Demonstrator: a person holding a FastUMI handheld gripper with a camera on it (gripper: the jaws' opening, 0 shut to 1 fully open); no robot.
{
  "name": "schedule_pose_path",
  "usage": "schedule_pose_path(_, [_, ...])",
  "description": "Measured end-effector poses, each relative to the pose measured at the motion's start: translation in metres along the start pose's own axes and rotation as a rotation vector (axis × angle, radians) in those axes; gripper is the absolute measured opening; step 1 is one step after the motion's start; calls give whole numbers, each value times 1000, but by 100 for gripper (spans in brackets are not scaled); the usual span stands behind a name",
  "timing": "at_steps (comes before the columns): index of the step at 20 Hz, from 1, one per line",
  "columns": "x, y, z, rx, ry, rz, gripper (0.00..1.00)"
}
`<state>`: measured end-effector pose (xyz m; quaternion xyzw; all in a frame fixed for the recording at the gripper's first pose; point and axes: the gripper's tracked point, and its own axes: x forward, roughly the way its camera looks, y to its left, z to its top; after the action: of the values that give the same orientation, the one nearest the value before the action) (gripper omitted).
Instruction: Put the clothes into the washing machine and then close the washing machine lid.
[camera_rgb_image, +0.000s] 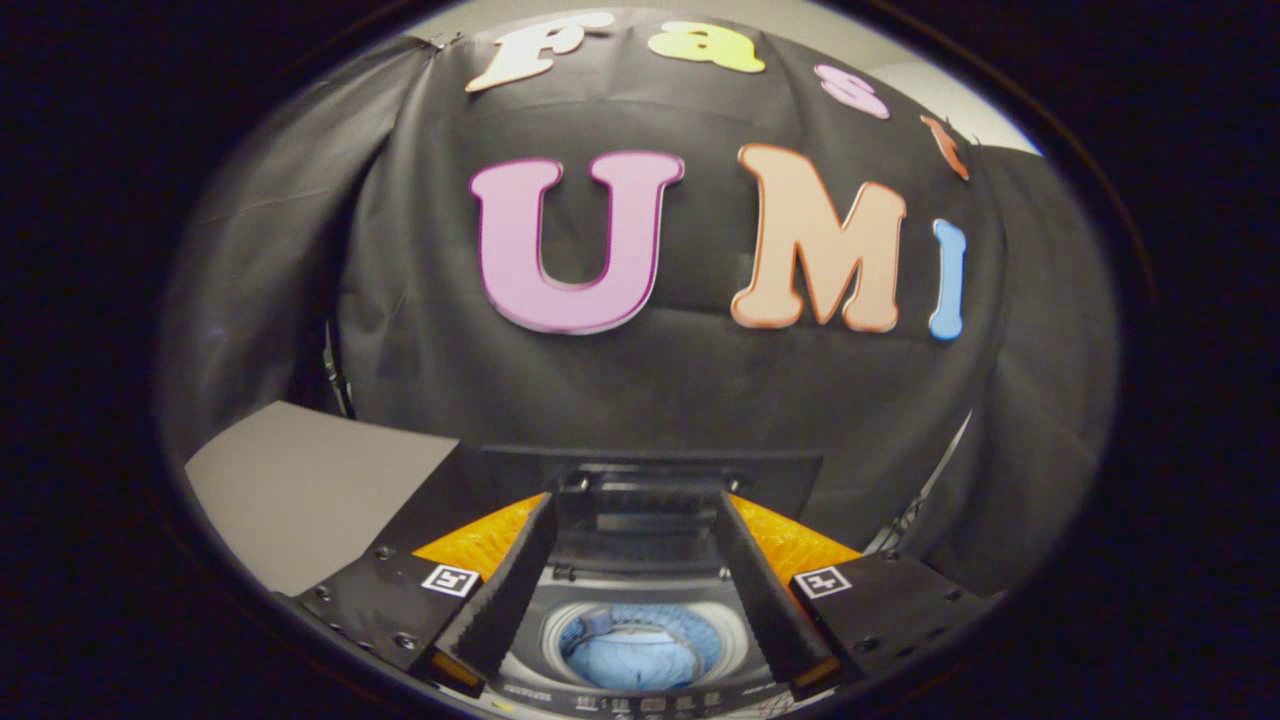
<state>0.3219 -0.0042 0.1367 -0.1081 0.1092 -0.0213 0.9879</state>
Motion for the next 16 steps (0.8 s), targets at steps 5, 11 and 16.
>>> schedule_pose_path(5, [36, -30, 53, 73, -162, -64, 98])
schedule_pose_path(11, [101, -24, 53, 133, -194, -48, 98])
schedule_pose_path(16, [144, -18, 23, 49, -179, -97, 96])
